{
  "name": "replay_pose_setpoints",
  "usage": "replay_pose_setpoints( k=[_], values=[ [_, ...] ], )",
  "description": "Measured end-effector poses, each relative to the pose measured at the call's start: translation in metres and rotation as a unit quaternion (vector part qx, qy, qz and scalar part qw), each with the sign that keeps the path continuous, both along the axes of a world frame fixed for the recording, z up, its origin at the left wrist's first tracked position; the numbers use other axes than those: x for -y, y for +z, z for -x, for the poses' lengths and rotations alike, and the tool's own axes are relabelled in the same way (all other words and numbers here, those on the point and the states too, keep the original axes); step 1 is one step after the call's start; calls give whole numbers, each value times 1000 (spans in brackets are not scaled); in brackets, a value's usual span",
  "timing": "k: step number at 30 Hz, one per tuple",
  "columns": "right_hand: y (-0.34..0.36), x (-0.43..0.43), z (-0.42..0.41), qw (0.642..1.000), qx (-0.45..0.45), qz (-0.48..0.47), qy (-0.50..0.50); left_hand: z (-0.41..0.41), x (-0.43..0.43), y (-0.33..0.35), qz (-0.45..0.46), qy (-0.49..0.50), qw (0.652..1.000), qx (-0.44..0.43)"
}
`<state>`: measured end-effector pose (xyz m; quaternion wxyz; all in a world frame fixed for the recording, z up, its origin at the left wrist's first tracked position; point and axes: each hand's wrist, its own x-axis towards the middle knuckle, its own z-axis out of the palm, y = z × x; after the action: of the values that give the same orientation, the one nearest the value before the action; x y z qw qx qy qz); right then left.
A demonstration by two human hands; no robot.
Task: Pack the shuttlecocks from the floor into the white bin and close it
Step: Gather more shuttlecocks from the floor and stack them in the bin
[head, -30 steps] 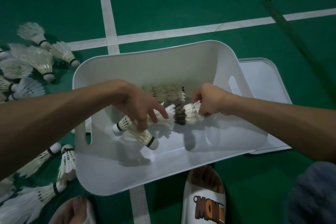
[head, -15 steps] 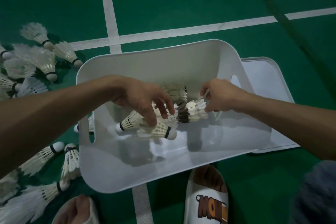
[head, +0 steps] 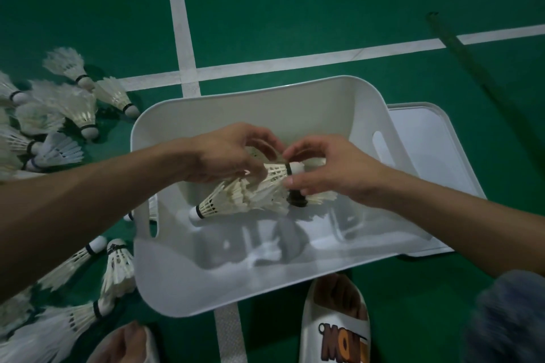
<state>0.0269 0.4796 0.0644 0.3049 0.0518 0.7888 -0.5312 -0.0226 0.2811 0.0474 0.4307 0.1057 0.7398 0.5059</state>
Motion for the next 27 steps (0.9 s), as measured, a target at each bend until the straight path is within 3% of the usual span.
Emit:
replay_pose_setpoints(
  k=[4, 9, 16, 23, 27],
  values=[
    [-9, 8, -5, 996, -22, 18, -80, -7, -1, 4, -48, 54, 997, 9],
    [-9, 19, -1, 989, -80, 6, -125, -15, -3, 6, 93, -62, 971, -210],
    [-10, 34, -9, 983, -76, 75, -147, -23, 15, 12, 124, -39, 950, -285],
    [3, 33, -5, 983, -98, -116, 106, -30, 40, 16, 125, -22, 956, -264],
    [8, 48, -12, 917, -196, -254, 237, -36, 52, 32, 176, -146, 912, -341]
  ],
)
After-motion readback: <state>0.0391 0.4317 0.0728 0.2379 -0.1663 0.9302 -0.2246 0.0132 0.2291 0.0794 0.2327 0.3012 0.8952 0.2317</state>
